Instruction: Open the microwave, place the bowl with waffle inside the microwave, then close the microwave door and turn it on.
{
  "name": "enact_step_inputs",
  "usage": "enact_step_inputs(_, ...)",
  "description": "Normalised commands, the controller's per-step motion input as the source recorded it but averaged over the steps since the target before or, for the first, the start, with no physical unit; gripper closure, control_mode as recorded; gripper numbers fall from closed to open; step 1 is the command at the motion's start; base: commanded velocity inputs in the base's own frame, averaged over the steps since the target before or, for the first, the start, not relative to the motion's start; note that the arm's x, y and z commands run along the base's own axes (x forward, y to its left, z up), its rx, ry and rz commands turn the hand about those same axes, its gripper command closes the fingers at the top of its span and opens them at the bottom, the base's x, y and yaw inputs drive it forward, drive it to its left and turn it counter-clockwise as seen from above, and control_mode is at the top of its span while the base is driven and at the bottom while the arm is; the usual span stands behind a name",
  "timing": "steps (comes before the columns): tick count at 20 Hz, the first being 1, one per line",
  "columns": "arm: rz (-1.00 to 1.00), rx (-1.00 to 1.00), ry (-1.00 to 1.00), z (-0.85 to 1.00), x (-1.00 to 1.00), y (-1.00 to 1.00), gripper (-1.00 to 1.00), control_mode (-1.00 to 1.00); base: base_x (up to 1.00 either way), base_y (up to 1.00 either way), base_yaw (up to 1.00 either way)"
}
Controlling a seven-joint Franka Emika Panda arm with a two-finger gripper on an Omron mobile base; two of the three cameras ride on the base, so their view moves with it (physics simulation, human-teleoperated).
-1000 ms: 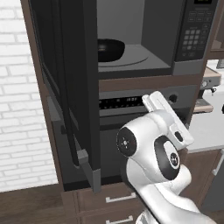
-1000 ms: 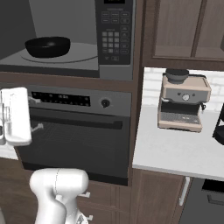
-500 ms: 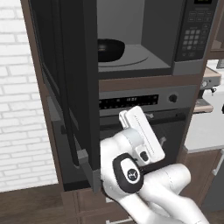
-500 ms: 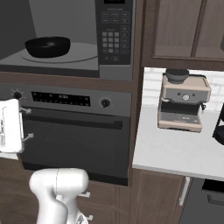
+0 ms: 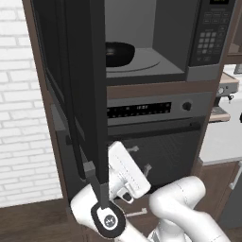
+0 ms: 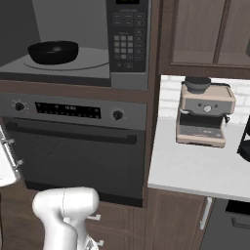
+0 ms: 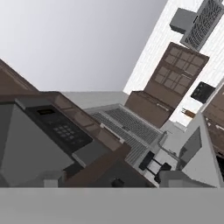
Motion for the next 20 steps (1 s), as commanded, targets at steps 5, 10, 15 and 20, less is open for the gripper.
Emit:
enact_step_inputs(5,0.02,-0.20,-0.31,0.00,-0.22,0.48,1.00,-1.00,0.00,0.00,0.00)
enact_step_inputs(10,0.04,-0.10,-0.40,0.22,-0.60,0.38,1.00,-1.00,0.00,0.00,0.00)
enact_step_inputs(15,0.02,-0.12,-0.28,0.16,-0.15,0.47,1.00,-1.00,0.00,0.00,0.00)
enact_step_inputs(20,0.05,-0.11,-0.12,0.14,0.00,0.55,1.00,-1.00,0.00,0.00,0.00)
